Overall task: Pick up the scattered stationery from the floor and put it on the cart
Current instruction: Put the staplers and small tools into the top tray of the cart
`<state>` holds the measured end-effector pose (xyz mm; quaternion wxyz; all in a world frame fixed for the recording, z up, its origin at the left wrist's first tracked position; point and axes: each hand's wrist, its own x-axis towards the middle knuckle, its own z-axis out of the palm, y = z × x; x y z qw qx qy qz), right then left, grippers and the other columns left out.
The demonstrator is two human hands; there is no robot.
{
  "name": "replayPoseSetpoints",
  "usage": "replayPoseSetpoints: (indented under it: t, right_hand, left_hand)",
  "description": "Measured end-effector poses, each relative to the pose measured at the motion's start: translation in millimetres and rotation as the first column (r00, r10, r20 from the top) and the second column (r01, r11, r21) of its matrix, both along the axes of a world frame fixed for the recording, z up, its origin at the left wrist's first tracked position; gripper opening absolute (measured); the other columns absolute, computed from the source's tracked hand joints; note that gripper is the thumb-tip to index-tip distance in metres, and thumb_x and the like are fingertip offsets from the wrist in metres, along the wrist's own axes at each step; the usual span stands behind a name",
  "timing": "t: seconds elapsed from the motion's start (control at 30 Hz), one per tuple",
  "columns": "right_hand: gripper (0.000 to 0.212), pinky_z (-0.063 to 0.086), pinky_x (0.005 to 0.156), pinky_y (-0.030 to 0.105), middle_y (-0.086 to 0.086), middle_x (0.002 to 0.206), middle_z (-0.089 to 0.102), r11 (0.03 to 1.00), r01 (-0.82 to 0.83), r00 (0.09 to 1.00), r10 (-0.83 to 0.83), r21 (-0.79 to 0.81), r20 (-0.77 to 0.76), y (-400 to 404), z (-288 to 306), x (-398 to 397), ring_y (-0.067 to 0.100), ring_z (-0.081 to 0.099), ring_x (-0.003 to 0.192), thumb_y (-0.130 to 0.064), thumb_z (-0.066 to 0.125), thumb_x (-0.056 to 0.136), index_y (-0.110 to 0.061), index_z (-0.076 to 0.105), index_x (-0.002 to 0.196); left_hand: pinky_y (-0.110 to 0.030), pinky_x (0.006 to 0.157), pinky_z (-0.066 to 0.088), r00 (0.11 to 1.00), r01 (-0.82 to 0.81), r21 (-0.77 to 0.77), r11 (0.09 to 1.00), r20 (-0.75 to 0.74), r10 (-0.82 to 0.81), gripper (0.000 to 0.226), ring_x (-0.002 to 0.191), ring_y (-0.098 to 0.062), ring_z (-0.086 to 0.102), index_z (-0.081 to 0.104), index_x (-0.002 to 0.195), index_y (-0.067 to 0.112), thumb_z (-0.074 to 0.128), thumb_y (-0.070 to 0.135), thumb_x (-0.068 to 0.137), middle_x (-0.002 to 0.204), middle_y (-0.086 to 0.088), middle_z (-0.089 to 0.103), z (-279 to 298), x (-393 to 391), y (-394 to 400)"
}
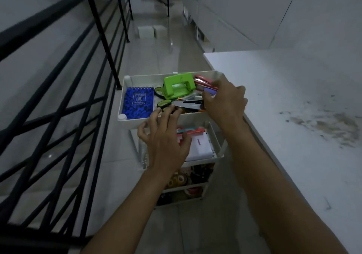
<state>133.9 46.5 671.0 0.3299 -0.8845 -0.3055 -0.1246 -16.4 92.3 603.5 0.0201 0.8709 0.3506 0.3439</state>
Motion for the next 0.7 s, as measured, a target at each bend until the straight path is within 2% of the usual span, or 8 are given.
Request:
replayPoseSetpoints:
  t: [0.13, 0.23, 0.33, 0.43, 0.53, 0.6, 0.7]
  right_hand:
    - [0.026, 0.042, 0.086, 0.038, 0.000, 0.114, 0.063, 0.976, -0.074, 0.990, 0.047, 0.206, 0.131, 0.6, -5.1, -32.0, 0.022, 0.046, 0.107, -0.035, 0.056, 0.088, -0.020, 0.065, 0.106]
    - [0.022, 0.043, 0.086, 0.036, 0.003, 0.107, 0.065, 0.899, -0.225, 0.963, 0.146, 0.375, 0.227, 1.0, -17.3, -56.5, 0.022, 0.051, 0.105, -0.029, 0.056, 0.086, -0.014, 0.068, 0.098]
    - [0.015, 0.045, 0.080, 0.037, 0.008, 0.095, 0.064, 0.801, -0.329, 0.927, 0.171, 0.500, 0.335, 3.6, -37.1, -72.7, 0.024, 0.053, 0.095, -0.019, 0.059, 0.084, -0.008, 0.068, 0.089]
    - [0.007, 0.047, 0.070, 0.032, 0.013, 0.085, 0.060, 0.662, -0.471, 0.870, 0.239, 0.584, 0.431, 5.8, -68.9, -84.4, 0.020, 0.053, 0.082, -0.006, 0.062, 0.081, 0.000, 0.065, 0.082]
    - [0.009, 0.039, 0.062, 0.019, 0.011, 0.072, 0.057, 0.545, -0.593, 0.801, 0.319, 0.593, 0.507, 9.0, -115.5, -94.9, 0.009, 0.046, 0.069, -0.002, 0.057, 0.080, 0.003, 0.063, 0.076]
    - [0.010, 0.037, 0.054, 0.019, 0.010, 0.067, 0.056, 0.502, -0.639, 0.767, 0.359, 0.583, 0.532, 12.7, -154.1, -101.1, 0.007, 0.044, 0.061, -0.001, 0.056, 0.081, 0.004, 0.062, 0.075]
    - [0.012, 0.038, 0.047, 0.024, 0.010, 0.062, 0.057, 0.454, -0.679, 0.734, 0.385, 0.577, 0.560, 19.6, -219.6, -108.9, 0.013, 0.046, 0.050, -0.002, 0.056, 0.082, 0.004, 0.063, 0.074]
  left_hand:
    - [-0.046, 0.102, 0.021, 0.996, 0.049, -0.017, 0.999, 0.076, -0.047, 0.060, 0.141, -0.022, 0.028, 0.052, 0.134, 0.023, 0.051, 0.042, 0.077, 0.148, 0.003, 0.042, -1.8, -2.0, -0.5]
    - [-0.043, 0.106, 0.019, 0.974, 0.071, 0.008, 0.997, 0.214, -0.071, 0.058, 0.144, -0.024, 0.024, 0.053, 0.134, 0.019, 0.053, 0.044, 0.082, 0.149, 0.000, 0.040, -7.1, -7.7, -0.7]
    - [-0.042, 0.105, 0.023, 0.931, 0.096, 0.072, 0.993, 0.346, -0.115, 0.054, 0.141, -0.027, 0.030, 0.057, 0.128, 0.014, 0.060, 0.038, 0.080, 0.144, -0.004, 0.046, -18.6, -16.8, 1.1]
    - [-0.045, 0.098, 0.035, 0.855, 0.152, 0.138, 0.979, 0.478, -0.200, 0.040, 0.123, -0.030, 0.047, 0.062, 0.113, 0.007, 0.069, 0.019, 0.076, 0.126, -0.010, 0.057, -47.1, -27.7, 1.9]
    - [-0.038, 0.085, 0.044, 0.736, 0.269, 0.241, 0.933, 0.573, -0.360, 0.018, 0.099, -0.024, 0.054, 0.061, 0.098, 0.003, 0.062, 0.007, 0.081, 0.100, -0.014, 0.060, -102.1, -42.5, 3.3]
    - [-0.030, 0.078, 0.044, 0.682, 0.313, 0.264, 0.912, 0.606, -0.410, 0.010, 0.089, -0.021, 0.053, 0.056, 0.093, 0.005, 0.056, 0.004, 0.083, 0.090, -0.012, 0.057, -149.1, -52.2, 6.8]
    - [-0.021, 0.074, 0.040, 0.676, 0.294, 0.220, 0.930, 0.639, -0.366, 0.005, 0.082, -0.018, 0.050, 0.057, 0.084, 0.002, 0.053, 0.001, 0.083, 0.083, -0.012, 0.055, -222.0, -62.3, 17.0]
